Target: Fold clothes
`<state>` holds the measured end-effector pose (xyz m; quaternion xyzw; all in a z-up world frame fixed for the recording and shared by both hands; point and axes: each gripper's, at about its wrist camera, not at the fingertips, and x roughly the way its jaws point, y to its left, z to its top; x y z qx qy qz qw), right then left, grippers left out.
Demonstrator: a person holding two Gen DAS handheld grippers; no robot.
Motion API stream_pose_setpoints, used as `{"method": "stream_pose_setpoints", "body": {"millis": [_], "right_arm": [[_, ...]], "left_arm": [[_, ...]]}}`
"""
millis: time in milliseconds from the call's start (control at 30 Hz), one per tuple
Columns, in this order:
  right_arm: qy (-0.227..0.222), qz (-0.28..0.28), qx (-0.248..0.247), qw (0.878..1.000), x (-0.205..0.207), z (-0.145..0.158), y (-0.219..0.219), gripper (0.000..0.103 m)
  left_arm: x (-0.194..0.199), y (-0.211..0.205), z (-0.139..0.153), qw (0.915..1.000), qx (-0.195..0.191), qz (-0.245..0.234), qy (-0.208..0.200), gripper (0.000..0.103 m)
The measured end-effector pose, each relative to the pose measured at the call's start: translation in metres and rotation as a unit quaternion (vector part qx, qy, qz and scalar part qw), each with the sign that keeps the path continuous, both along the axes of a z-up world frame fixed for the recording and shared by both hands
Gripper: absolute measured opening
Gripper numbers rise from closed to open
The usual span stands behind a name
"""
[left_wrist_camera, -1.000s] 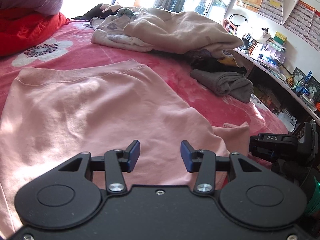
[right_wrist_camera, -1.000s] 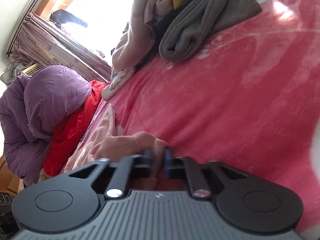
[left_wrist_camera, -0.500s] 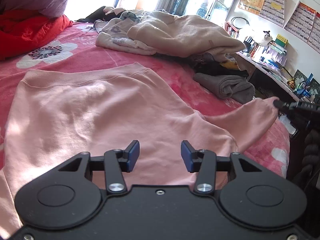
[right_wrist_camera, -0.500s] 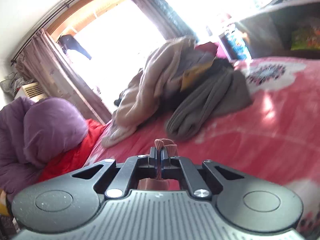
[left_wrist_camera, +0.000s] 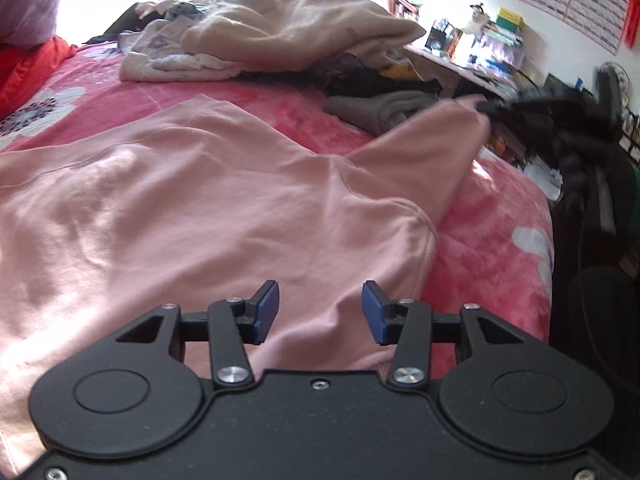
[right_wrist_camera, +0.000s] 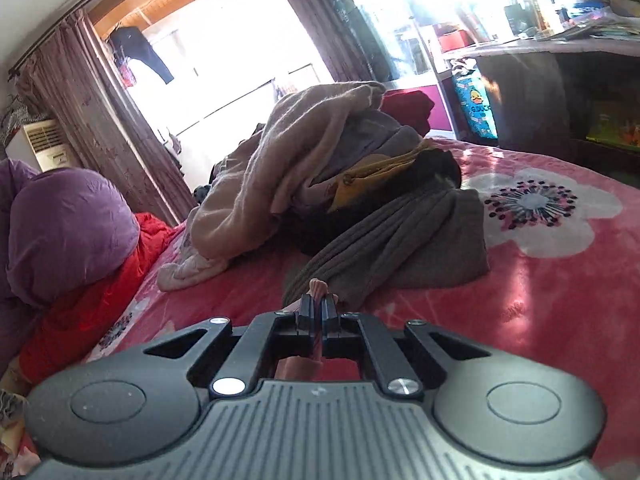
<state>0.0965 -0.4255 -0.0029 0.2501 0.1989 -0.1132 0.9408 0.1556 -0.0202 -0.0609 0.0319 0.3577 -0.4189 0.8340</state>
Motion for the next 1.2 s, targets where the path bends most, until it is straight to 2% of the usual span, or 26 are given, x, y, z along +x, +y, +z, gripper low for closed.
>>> {"method": "stream_pose_setpoints", "body": {"millis": [200,333,467,600,667,800,833,867,933,967,1033,1100,1133,1200], "right_arm": [[0.054,0.048,-0.076,0.994,0.068,0.020,-0.001,0.005],[0.111,0.064,-0.103,0.986,0.103,0.010,0.000,0.005],[0.163,0.067,-0.100,0.979,0.117,-0.010,-0.006,0.005],[0.185,0.062,-0.093,0.976,0.121,-0.033,-0.011,0.006],[0.189,0.048,-0.084,0.977,0.122,-0.042,-0.014,0.017],[0.169,0.015,-0.053,0.984,0.105,-0.040,-0.018,0.020],[0.163,0.010,-0.051,0.985,0.097,-0.037,-0.015,0.023],[0.156,0.006,-0.042,0.987,0.087,-0.036,-0.010,0.032],[0.146,0.008,-0.004,0.989,0.064,-0.038,0.002,0.036],[0.141,0.012,0.033,0.989,0.051,-0.042,0.011,0.037],[0.131,0.023,0.105,0.986,0.025,-0.051,0.030,0.038],[0.135,0.045,0.163,0.976,0.004,-0.065,0.056,0.038],[0.138,0.057,0.186,0.971,-0.005,-0.071,0.070,0.039],[0.133,0.081,0.231,0.960,-0.019,-0.082,0.093,0.041]], "left_arm": [[-0.004,-0.009,-0.008,0.9994,0.023,-0.025,-0.004,0.044],[-0.001,-0.008,-0.010,0.9992,0.030,-0.028,-0.004,0.044],[0.000,-0.008,-0.010,0.9989,0.033,-0.032,-0.006,0.044],[0.000,-0.008,-0.010,0.9987,0.035,-0.037,-0.008,0.044],[0.000,-0.008,-0.010,0.9986,0.036,-0.039,-0.010,0.044],[-0.002,-0.006,-0.003,0.9987,0.027,-0.038,-0.019,0.044],[-0.003,-0.005,0.000,0.9987,0.022,-0.041,-0.023,0.044],[-0.005,-0.005,0.003,0.9985,0.017,-0.045,-0.026,0.044],[-0.010,-0.005,0.007,0.9977,0.010,-0.057,-0.034,0.044],[-0.014,-0.007,0.009,0.9971,0.010,-0.065,-0.037,0.044],[-0.022,-0.008,0.010,0.9957,0.019,-0.078,-0.046,0.044],[-0.026,-0.002,0.012,0.9953,0.028,-0.075,-0.054,0.044],[-0.026,0.004,0.013,0.9959,0.031,-0.065,-0.055,0.044],[-0.019,0.028,0.018,0.9986,0.023,-0.016,-0.044,0.044]]}}
